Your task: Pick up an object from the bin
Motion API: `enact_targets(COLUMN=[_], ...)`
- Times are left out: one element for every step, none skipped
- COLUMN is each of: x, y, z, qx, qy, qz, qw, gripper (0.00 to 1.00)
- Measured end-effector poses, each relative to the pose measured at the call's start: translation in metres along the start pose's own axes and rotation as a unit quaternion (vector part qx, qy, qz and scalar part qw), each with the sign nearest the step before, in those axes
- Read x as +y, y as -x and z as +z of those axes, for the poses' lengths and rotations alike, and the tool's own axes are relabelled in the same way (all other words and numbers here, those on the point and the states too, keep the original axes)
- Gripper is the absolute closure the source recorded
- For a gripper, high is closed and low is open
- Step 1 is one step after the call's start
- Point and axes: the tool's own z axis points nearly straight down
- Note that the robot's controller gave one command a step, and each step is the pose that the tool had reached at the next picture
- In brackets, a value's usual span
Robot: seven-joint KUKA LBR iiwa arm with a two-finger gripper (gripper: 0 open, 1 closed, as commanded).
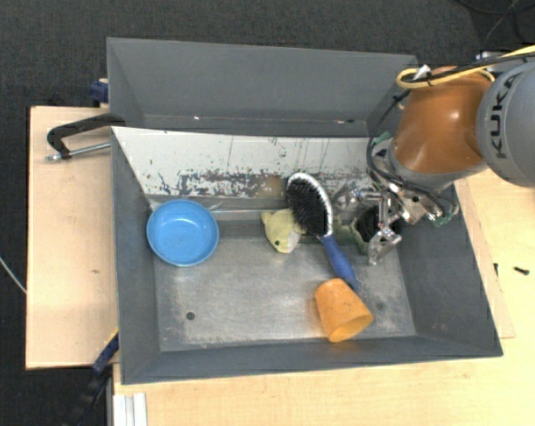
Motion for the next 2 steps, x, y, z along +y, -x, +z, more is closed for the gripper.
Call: enact_targets(x=[0.0069,0.0079], y=[0.0042,0.0068], z=[0.0075,0.0037], qx=[-0.0009,-0.0013], qy=[-0.001,0.000], qz=[0.056,0.055], qw=[0.9984,0.9985], gripper=[0.00,1.00])
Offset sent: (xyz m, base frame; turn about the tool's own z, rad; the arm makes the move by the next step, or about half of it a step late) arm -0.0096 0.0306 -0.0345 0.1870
